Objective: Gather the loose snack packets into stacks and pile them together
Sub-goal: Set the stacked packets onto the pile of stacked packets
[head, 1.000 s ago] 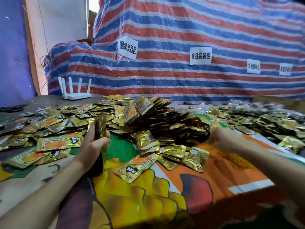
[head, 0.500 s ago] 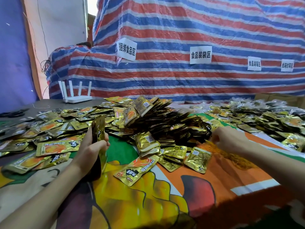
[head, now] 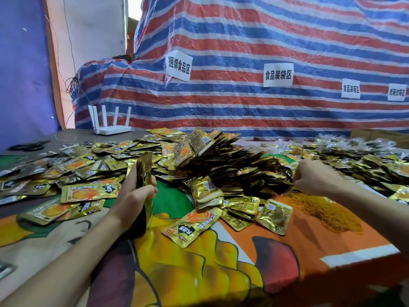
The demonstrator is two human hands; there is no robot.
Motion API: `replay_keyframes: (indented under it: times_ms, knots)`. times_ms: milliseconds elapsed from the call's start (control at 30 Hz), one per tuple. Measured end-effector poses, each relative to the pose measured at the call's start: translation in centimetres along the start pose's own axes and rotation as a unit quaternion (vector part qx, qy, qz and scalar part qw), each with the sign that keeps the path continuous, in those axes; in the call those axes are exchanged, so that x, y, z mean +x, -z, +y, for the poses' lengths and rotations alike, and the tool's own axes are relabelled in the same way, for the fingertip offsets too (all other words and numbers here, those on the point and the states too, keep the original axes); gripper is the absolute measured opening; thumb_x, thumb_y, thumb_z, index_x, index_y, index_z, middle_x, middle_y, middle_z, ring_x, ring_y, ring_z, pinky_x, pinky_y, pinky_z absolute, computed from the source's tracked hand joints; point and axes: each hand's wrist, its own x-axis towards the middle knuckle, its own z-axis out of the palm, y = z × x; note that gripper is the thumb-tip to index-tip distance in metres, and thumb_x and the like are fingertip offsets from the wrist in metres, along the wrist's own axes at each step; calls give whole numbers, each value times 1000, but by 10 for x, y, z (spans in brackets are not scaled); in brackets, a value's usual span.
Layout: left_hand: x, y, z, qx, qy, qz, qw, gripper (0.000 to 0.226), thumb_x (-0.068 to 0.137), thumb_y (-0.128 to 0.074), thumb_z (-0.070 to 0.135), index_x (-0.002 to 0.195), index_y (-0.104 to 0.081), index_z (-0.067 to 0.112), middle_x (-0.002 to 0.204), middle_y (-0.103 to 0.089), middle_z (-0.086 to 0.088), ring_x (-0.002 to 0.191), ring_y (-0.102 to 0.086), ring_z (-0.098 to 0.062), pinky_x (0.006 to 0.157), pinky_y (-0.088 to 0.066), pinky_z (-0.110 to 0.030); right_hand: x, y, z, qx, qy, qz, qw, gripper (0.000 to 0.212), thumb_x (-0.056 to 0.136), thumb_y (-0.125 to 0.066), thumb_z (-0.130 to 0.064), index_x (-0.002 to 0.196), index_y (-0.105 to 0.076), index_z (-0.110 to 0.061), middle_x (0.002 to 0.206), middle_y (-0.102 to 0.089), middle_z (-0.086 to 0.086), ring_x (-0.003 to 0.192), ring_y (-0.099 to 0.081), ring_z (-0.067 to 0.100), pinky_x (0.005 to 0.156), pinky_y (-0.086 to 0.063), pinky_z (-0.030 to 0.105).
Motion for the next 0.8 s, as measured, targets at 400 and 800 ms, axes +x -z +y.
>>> replay_keyframes:
  times_ms: [400, 800]
  knots:
    - [-2, -7, 11, -103, 40, 36, 993, 44, 58, -50, 10, 98, -63, -2, 85, -58, -14, 80, -52, -27, 78, -41, -43, -33, 18, -68, 339, 87, -92, 932, 6, 91, -72, -12, 85, -75, -13, 69, -72, -4, 59, -61, 5, 51, -48, 20]
    - [-1, 6, 21, -215, 234, -8, 948, 23, 59, -56, 16, 79, -61, 5, 88, -54, -18, 85, -52, -34, 83, -44, -47, -49, -47, -253, 624, 109, -180, 753, 6, 81, -81, -6, 87, -82, -6, 76, -75, 5, 69, -65, 13, 63, -51, 25]
